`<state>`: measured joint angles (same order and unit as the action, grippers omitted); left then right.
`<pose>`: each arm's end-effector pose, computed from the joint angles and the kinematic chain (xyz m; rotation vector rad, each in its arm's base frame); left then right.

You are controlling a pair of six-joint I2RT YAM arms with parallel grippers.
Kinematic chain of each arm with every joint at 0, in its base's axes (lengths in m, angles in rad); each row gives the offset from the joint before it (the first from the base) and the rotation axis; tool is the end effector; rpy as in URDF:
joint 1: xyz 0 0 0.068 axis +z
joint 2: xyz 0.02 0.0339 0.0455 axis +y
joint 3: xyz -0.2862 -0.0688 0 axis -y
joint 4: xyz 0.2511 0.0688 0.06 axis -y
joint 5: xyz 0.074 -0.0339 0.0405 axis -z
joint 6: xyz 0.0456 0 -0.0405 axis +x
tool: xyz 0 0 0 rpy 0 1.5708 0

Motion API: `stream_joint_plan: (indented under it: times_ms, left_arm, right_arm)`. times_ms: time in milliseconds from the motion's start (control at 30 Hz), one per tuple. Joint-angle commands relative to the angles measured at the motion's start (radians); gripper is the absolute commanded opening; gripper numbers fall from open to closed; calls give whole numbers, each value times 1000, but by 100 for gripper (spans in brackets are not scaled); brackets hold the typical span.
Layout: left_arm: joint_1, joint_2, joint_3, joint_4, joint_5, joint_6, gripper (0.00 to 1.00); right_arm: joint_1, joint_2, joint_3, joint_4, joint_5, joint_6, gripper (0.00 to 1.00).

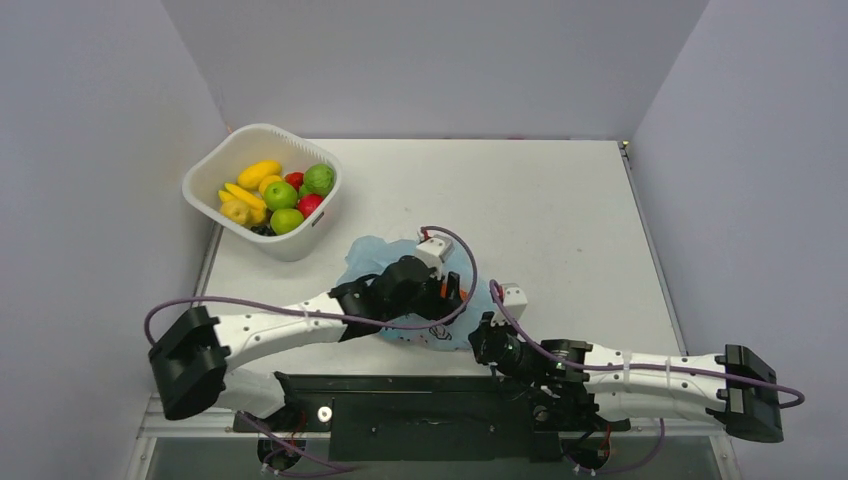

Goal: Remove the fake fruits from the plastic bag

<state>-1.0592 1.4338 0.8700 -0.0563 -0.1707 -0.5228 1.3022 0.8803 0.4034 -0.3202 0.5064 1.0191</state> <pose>0.1644 -0.2770 0.2444 0.5047 2.2134 -0.6936 0.0659 0.1560 0.1907 -0.0849 2.3243 0.6255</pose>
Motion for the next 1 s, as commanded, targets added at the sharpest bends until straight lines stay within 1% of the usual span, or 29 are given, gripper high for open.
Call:
stream_joint_plan:
  times_ms: [0,33,133,267,300,333,367,433,467,500,567,600,633,667,700,733,767,800,833,867,900,933,967]
  left_arm:
    - [23,-203,-63,37,244,-126,12]
    - [36,-231,-90,60,270,-157,12]
    - [84,-346,-166,202,425,-238,10]
    - [152,-434,-234,391,565,-387,8]
    - [167,-440,-238,451,592,-440,7]
    - [196,-445,-243,491,659,-469,5]
    - [212,-443,-242,567,732,-525,4]
    - [259,-438,-229,661,822,-611,1]
    - [294,-436,-205,680,848,-632,0]
    - [313,-435,-189,690,910,-658,0]
    - [382,-437,-123,644,965,-666,0]
    - [440,-437,-73,612,982,-662,0]
    - [474,-437,-48,549,1013,-643,0]
    - [542,-435,3,507,1026,-609,0]
    - [622,-429,29,396,1049,-583,0]
    - [667,-425,86,336,1059,-549,0]
    - [753,-412,138,204,1066,-479,0]
    - [800,-403,163,142,1062,-405,0]
    - [890,-377,210,9,1050,-371,0]
    - [933,-362,223,-28,1049,-334,0]
    - [1013,-330,238,-56,1050,-324,0]
    - [1057,-313,247,-82,1046,-292,0]
    - [1127,-274,271,-101,1025,-269,0]
  right_arm:
    - [-43,-1,57,-43,69,-63,0]
    - [-47,-7,59,-44,65,-69,0]
    - [-58,-21,65,-44,61,-93,0]
    - [-66,-42,71,-45,58,-108,0]
    - [-67,-47,72,-44,55,-109,0]
    - [-68,-48,72,-44,53,-112,0]
    - [-69,-49,72,-44,53,-112,0]
    - [-70,-51,71,-44,52,-114,0]
    - [-71,-51,72,-43,52,-114,0]
    - [-71,-52,71,-43,51,-115,0]
    - [-73,-55,72,-45,50,-117,0]
    - [-73,-56,72,-45,48,-117,0]
    - [-72,-60,72,-45,48,-118,0]
    - [-72,-63,72,-46,49,-118,0]
    - [-72,-66,74,-46,49,-119,0]
    - [-73,-69,74,-46,50,-119,0]
    - [-74,-72,73,-45,50,-118,0]
    - [-74,-77,72,-46,53,-117,0]
    - [-74,-77,71,-46,53,-117,0]
    - [-75,-80,71,-46,53,-116,0]
    - [-76,-80,71,-46,53,-115,0]
    - [-77,-80,71,-45,53,-116,0]
    - [-78,-80,71,-46,52,-119,0]
